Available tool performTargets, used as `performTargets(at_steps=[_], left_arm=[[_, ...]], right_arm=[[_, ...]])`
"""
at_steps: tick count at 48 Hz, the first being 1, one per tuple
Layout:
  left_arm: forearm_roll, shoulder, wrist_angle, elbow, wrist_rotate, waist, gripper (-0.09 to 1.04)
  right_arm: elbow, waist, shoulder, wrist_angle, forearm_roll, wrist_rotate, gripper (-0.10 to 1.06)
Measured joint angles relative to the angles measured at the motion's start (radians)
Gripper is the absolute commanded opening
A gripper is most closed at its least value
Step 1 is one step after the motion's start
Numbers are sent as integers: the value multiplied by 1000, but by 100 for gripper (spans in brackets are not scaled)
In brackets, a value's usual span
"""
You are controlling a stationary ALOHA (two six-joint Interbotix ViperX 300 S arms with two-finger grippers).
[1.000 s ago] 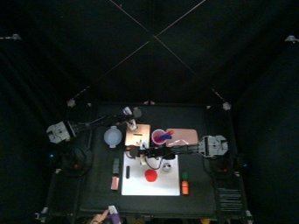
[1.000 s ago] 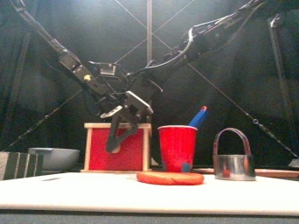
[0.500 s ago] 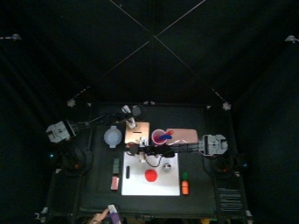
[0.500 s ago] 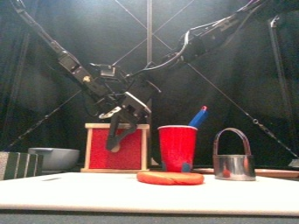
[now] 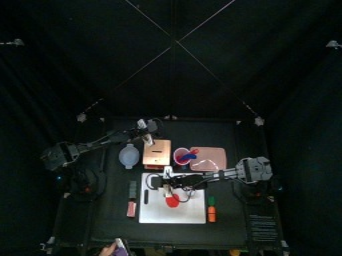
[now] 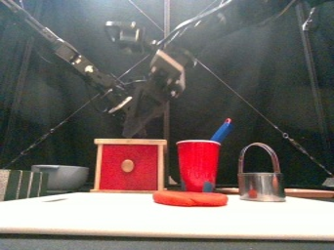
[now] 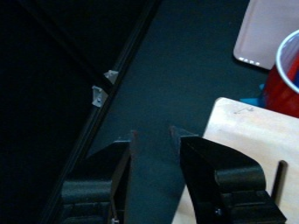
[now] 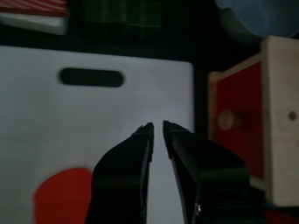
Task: Get the cutter from the drawer then cut the dough then place the extra dough in the bowl
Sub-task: Cut the dough
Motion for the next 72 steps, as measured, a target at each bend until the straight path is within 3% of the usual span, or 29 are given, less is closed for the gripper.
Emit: performTargets(at_steps=[4, 16, 23, 28, 35, 45, 61, 72], left_arm=[[-5, -57, -25, 34, -6, 0, 77], [-109, -229, -163, 181, -9, -67, 77], [-198, -319, -301, 290, -8, -199, 77], [-241, -370, -446, 373, -3, -311, 77], [-249, -414, -615, 465, -2, -457, 77], [-295, -417, -669, 520, -3, -572, 77], [-367, -408, -684, 545, -3, -635, 77], [-371, -327, -710, 555, -3, -698, 76]], right_arm=[[41, 25, -58, 25, 32, -2, 61], [163, 32, -190, 121, 133, -3, 66], [219, 44, -225, 245, 215, -18, 73], [235, 54, -238, 291, 239, -17, 78], [247, 75, -259, 328, 245, -18, 81], [290, 92, -265, 373, 252, -20, 81], [371, 86, -267, 327, 183, -18, 80], [376, 84, -265, 272, 181, -18, 73]])
